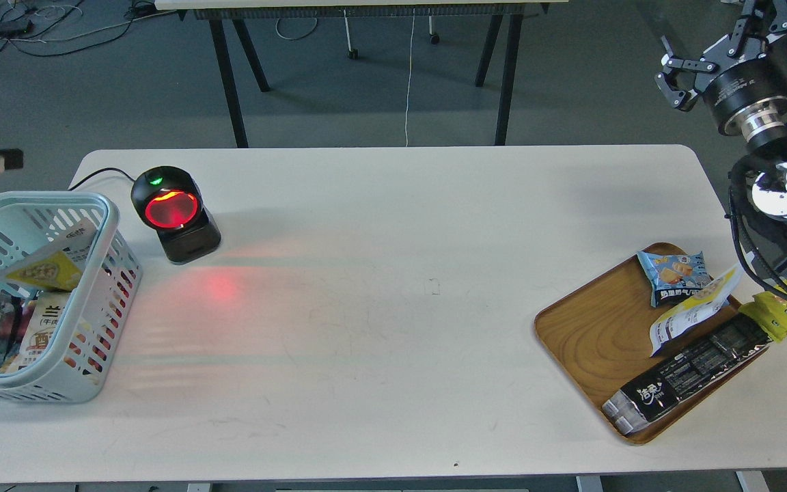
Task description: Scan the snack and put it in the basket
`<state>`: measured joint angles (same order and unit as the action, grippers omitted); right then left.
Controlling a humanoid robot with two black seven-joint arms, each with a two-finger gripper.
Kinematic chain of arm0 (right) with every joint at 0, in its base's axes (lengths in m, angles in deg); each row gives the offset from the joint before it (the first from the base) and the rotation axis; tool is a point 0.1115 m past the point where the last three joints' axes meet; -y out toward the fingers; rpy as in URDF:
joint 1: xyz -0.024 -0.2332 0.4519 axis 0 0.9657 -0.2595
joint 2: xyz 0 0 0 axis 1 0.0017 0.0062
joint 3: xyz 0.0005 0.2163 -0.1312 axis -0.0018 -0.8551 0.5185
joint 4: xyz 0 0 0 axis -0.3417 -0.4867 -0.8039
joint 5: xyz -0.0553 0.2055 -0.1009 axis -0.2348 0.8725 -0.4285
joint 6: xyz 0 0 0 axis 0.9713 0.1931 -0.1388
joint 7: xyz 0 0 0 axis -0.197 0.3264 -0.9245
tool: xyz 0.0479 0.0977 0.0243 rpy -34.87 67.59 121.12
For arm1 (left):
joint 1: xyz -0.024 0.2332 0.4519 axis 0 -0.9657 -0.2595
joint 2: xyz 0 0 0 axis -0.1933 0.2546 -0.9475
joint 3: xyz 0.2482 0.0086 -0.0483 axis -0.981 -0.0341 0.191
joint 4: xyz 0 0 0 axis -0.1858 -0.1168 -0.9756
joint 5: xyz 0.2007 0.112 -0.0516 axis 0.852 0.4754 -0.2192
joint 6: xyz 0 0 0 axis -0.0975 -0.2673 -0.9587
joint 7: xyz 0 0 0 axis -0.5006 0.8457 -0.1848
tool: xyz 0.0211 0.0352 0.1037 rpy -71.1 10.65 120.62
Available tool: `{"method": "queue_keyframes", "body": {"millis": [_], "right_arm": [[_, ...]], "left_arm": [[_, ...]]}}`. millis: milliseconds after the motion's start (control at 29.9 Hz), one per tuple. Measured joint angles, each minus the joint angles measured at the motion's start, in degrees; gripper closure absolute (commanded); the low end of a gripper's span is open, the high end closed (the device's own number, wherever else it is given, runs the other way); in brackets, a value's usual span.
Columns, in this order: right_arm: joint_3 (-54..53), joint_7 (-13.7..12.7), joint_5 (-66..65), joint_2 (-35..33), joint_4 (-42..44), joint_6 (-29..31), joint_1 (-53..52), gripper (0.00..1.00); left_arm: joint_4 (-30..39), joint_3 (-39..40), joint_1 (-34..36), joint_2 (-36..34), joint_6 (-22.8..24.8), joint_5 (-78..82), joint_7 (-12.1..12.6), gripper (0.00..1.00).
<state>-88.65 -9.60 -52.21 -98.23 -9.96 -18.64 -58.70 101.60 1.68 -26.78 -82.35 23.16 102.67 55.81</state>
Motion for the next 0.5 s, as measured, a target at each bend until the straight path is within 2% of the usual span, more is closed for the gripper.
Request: {"method": "queue_keyframes", "body": {"millis": [134, 234, 334, 501], "right_arm": [[-0.2, 0.0, 0.0, -0.3, 0.0, 0.0, -0.2, 0.01], [-2.6, 0.0, 0.0, -0.5, 0.0, -0.3, -0.6, 0.01], [-5.8, -0.2, 0.0, -0.7, 0.3, -1.1, -0.9, 0.01], [-7.2, -1.5, 0.0, -1.3, 0.2, -2.0, -1.3, 0.01]], "left_arm": [[-0.7, 2.6, 0.2, 1.3, -1.2, -17.4, 0.0, 0.0], [-2.3, 4.3, 0.9, 5.0, -1.2, -28.8, 0.0, 0.0], [-7.0, 5.3, 2.7, 11.8, -0.8, -38.9, 0.6, 0.0], [-19.1, 7.8, 4.4, 26.6, -0.5, -58.0, 2.8, 0.0]]}}
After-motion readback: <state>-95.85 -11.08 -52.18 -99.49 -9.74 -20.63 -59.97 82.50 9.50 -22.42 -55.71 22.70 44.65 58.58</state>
